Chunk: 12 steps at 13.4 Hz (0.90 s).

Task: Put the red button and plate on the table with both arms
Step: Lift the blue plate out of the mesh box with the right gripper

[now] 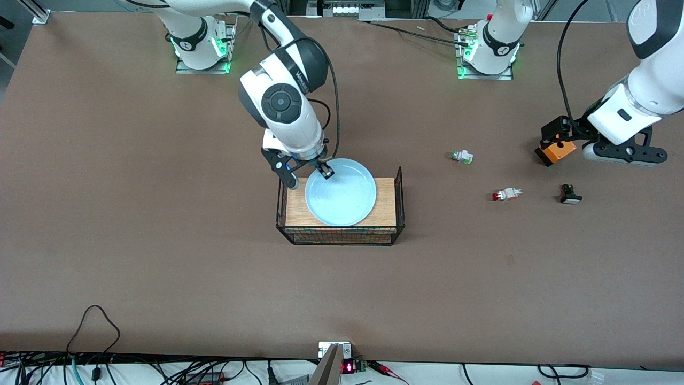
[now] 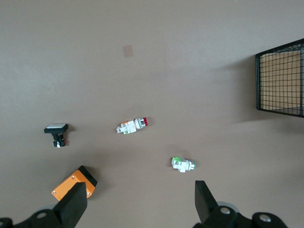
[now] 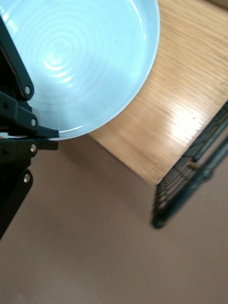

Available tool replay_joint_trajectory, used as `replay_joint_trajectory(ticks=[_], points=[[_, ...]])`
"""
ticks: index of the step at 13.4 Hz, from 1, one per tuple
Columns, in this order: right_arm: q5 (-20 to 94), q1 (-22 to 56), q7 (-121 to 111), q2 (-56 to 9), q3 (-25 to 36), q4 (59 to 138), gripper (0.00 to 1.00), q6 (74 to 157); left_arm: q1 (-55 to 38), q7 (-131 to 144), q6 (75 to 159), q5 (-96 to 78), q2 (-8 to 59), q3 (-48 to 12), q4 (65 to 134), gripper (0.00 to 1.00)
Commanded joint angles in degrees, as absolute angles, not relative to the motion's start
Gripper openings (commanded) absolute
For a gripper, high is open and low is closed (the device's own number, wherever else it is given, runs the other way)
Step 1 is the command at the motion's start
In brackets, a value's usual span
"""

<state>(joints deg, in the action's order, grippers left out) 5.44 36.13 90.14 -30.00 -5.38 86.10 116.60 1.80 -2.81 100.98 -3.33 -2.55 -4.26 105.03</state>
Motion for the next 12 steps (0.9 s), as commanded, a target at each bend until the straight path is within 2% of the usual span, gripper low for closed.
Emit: replay_joint_trajectory(ticks=[1, 6, 9, 11, 12], points=[[6.2, 35.6, 90.4, -26.6, -6.2, 85.9, 0.0, 112.0, 3.5, -5.5, 97.0, -3.7, -2.8, -3.2, 101.9, 1.0], [6.6, 32.8, 88.3, -20.8, -6.2, 85.3, 0.0, 107.8, 5.5, -5.6, 88.8, -4.5, -3.3, -4.0, 96.8, 1.0], [10.4, 30.7, 86.3, -19.3, -5.5, 80.5, 0.0, 101.9, 4.7, -6.2, 84.7, -4.6, -3.6, -6.0, 96.2, 1.0], [11.6, 27.6, 81.1, -19.3, -5.5, 76.8, 0.0, 96.7, 4.7, -5.2, 85.2, -3.0, -3.5, -9.8, 95.9, 1.0], [11.9, 25.7, 78.1, -19.3, -5.5, 75.4, 0.0, 94.9, 4.7, -5.1, 87.1, -2.6, -2.3, -9.8, 96.1, 1.0]])
